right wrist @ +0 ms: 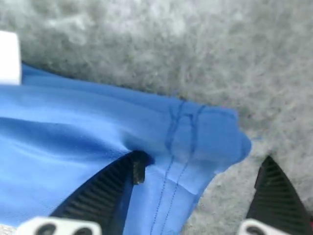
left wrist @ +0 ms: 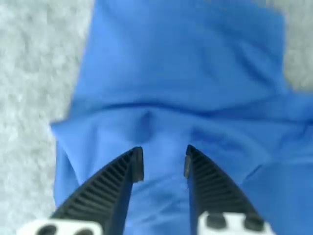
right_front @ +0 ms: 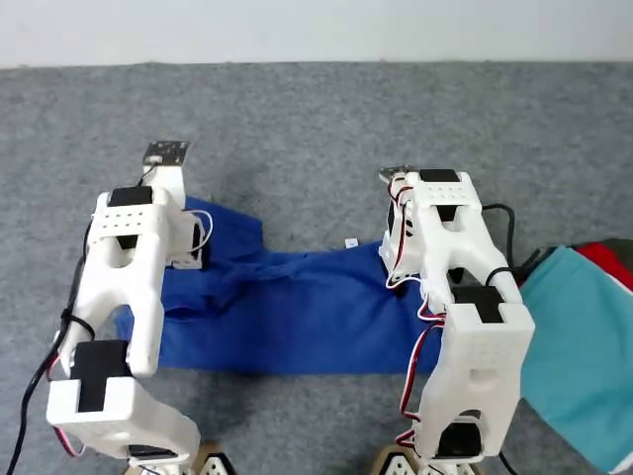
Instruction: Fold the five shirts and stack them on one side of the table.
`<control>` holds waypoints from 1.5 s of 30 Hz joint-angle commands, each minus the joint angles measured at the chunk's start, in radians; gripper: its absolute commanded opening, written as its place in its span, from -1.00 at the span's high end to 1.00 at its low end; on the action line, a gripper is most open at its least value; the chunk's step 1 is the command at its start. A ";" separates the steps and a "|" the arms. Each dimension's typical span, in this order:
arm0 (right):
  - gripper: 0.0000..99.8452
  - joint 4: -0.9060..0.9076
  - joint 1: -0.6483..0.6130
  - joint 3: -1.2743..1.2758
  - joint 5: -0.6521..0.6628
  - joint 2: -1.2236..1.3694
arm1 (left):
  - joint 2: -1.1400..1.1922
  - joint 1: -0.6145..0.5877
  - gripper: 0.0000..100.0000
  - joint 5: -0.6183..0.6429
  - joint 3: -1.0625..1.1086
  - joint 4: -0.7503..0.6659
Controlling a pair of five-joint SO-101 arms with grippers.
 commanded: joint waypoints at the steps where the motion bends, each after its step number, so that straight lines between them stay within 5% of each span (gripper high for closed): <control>1: 0.30 0.002 0.045 0.002 -0.015 0.018 | 0.028 0.040 0.70 0.003 -0.013 -0.060; 20: 0.30 0.002 0.045 0.002 -0.015 0.018 | 0.304 0.106 0.70 0.068 -0.268 -0.069; 37: 0.30 0.061 0.068 -0.003 -0.009 -0.087 | -0.021 0.091 0.70 0.061 -0.323 0.290; 45: 0.30 0.145 0.050 -0.003 -0.014 -0.243 | 0.135 0.164 0.70 0.069 -0.262 0.183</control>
